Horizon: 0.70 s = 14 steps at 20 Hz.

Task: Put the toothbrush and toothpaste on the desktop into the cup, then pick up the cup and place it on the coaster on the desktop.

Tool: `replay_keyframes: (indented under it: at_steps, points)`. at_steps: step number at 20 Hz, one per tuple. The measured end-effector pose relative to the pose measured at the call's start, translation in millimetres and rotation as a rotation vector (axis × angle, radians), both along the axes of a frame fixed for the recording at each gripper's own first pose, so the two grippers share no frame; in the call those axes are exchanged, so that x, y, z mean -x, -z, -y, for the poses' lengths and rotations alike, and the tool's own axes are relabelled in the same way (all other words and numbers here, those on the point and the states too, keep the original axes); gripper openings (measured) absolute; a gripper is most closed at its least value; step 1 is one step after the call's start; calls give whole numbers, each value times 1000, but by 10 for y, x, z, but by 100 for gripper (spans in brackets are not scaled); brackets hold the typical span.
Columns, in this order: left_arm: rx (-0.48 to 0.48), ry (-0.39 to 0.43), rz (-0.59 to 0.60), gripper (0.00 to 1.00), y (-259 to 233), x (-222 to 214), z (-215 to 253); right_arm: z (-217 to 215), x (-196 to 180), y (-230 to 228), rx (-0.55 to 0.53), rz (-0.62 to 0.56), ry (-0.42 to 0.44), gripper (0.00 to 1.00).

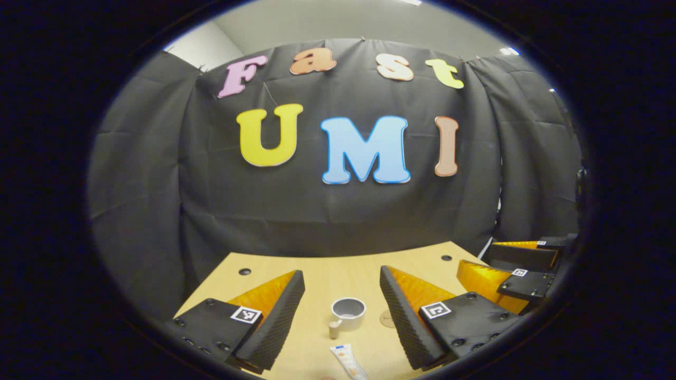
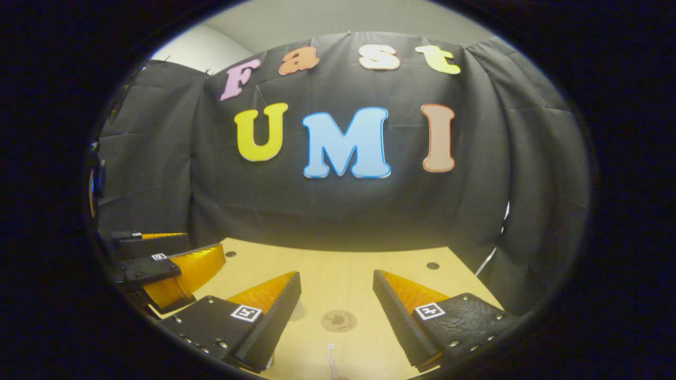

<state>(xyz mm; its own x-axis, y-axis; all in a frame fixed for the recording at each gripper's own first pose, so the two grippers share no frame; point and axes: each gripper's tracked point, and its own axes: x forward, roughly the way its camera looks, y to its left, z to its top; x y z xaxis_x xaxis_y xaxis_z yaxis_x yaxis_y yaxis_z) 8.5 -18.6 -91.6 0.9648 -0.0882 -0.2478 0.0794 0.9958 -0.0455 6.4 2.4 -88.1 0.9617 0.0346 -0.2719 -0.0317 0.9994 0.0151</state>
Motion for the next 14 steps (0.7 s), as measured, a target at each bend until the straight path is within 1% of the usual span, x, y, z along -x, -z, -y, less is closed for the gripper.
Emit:
replay_keyframes:
  at_steps: [2, 4, 6, 7, 8, 9, 10, 11, 12, 14]
  points:
    - [6, 12, -84, 98, 347, 32, 13, 21, 48, 350, 0, -106, -5, 90]
    - [8, 36, -179, 94, 734, 61, 60, 45, 107, 703, 5, -232, -13, 89]
    - [34, 60, -292, 94, 1144, 139, 118, 29, 214, 1070, -1, -354, -24, 89]
    - [41, 57, -340, 98, 1341, 174, 115, 19, 280, 1186, -6, -408, -27, 90]
    - [37, 53, -388, 98, 1514, 207, 106, -8, 325, 1316, -8, -467, -32, 90]
    - [22, 45, -435, 94, 1677, 230, 91, -21, 395, 1473, -7, -524, -35, 90]
    - [4, 40, -477, 94, 1816, 264, 70, -8, 455, 1642, 0, -586, -34, 90]
    - [-14, 38, -524, 98, 1979, 305, 55, 7, 518, 1781, 9, -651, -33, 90]
    - [-23, 43, -573, 94, 2140, 339, 62, 4, 569, 1896, 8, -700, -35, 90]
    - [-25, 51, -674, 99, 2432, 444, 95, -8, 630, 2080, 0, -785, -37, 92]
